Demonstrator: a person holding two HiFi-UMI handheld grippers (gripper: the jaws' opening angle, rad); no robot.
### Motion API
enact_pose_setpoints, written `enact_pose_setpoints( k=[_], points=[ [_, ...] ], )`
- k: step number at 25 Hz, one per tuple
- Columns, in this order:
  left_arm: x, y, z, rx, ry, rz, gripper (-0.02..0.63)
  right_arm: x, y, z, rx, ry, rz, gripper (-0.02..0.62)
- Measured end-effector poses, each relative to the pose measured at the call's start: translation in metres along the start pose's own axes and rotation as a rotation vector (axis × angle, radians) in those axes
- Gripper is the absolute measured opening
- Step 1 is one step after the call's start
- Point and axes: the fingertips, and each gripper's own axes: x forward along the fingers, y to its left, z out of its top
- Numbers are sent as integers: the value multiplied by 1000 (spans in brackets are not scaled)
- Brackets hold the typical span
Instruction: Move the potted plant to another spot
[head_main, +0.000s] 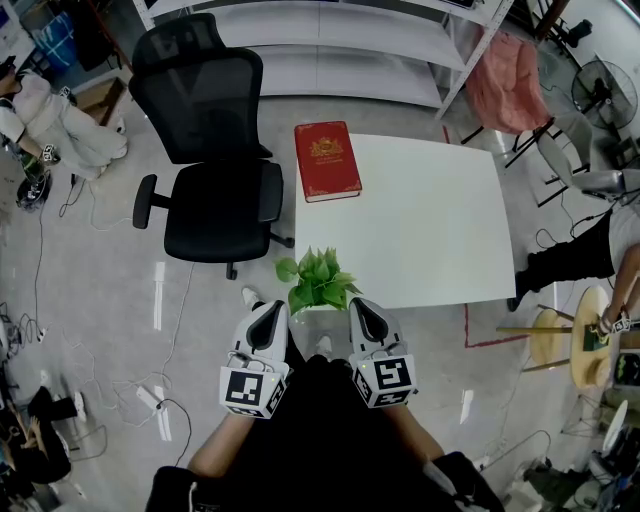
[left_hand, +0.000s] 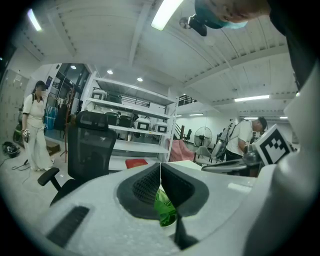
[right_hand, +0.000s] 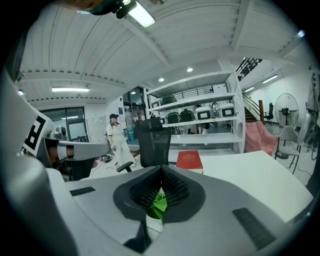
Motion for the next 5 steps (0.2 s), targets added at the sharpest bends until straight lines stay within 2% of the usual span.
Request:
enact_pose_setpoints(
  k=[5],
  points=[
    [0,-3,-1,15,1,-15,18,-2,0,-2,-2,2,3,11]
  ],
)
